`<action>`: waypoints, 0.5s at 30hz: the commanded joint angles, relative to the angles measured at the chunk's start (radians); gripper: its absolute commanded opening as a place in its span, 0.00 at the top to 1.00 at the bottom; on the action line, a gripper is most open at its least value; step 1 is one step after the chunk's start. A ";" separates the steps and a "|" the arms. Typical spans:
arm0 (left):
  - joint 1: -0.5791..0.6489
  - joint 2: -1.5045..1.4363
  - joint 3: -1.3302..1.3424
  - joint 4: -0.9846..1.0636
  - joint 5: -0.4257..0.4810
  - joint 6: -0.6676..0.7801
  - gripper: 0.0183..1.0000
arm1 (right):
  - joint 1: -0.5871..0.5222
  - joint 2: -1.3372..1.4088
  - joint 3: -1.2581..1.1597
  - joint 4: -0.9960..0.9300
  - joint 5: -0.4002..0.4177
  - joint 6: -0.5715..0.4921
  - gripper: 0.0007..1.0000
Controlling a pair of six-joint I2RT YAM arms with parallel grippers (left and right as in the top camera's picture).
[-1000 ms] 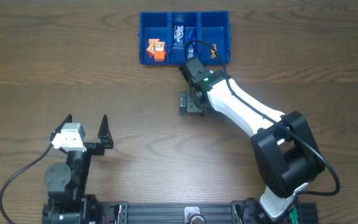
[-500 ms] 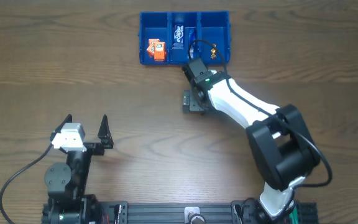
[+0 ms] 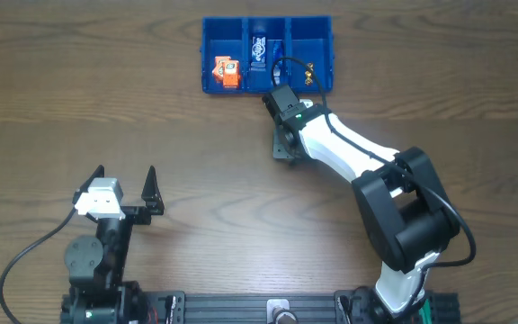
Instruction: Sort Candies Into Trays
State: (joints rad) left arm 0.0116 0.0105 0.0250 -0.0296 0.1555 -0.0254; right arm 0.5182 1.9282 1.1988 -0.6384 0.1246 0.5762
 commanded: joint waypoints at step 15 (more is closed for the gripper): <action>0.005 -0.006 -0.020 -0.033 0.025 0.003 0.00 | 0.014 -0.275 0.019 -0.059 0.078 -0.036 0.88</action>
State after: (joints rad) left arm 0.0116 0.0105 0.0250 -0.0296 0.1558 -0.0254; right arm 0.5285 1.8526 1.1950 -0.6945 0.1329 0.5762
